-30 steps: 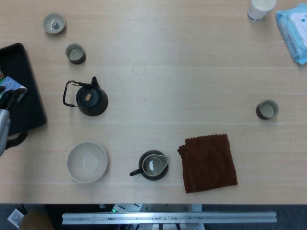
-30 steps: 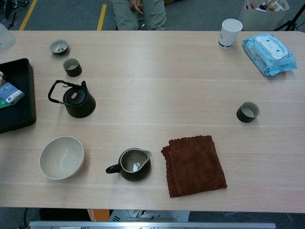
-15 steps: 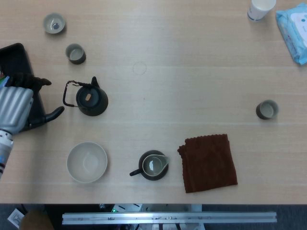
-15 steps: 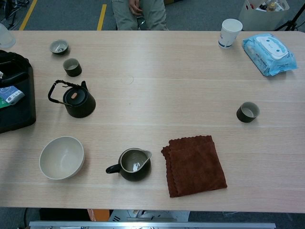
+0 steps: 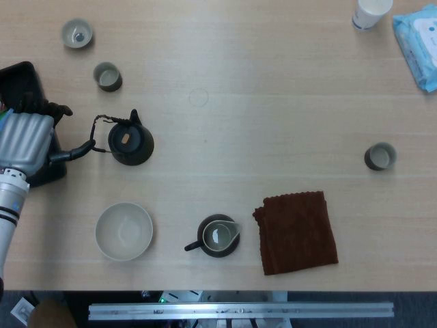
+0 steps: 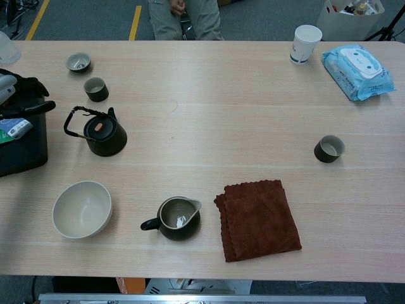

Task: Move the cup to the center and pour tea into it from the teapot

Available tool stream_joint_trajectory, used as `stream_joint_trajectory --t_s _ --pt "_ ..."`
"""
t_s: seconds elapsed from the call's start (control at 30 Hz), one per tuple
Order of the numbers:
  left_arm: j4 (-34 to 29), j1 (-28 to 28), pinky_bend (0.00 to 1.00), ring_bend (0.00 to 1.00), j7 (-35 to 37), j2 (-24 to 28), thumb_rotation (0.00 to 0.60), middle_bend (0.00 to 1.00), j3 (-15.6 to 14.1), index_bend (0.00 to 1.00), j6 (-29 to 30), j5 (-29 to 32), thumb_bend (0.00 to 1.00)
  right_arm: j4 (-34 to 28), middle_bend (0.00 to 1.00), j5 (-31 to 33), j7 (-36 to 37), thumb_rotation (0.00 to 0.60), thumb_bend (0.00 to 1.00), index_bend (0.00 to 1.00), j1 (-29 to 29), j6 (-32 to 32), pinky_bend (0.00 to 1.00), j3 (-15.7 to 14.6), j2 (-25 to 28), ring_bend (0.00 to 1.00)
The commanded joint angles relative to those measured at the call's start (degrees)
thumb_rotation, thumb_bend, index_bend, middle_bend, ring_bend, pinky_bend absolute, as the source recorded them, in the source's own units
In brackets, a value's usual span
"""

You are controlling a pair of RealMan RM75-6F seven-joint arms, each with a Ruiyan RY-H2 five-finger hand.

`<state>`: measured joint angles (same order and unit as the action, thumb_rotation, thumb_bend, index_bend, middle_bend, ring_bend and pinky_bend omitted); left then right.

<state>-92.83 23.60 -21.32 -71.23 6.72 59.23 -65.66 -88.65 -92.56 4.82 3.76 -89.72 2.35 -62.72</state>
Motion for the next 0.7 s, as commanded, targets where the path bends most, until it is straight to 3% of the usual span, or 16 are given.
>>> stream_joint_trajectory --t_s 0.03,0.7 --pt "1.9 0.9 0.08 0.17 -1.6 -1.7 0.000 0.28 -0.4 0.26 -0.9 2.0 0.08 0.1 0.33 0.1 0.1 0.600 0.09 0.35 -0.1 0.0 0.32 -0.1 -0.1 0.24" --pt "10.1 5.7 0.08 0.17 -3.5 -9.7 0.000 0.28 -0.8 0.27 -4.7 6.1 0.08 1.6 0.33 1.3 1.7 0.600 0.09 0.35 -1.3 -0.3 0.32 -0.4 -0.3 0.24"
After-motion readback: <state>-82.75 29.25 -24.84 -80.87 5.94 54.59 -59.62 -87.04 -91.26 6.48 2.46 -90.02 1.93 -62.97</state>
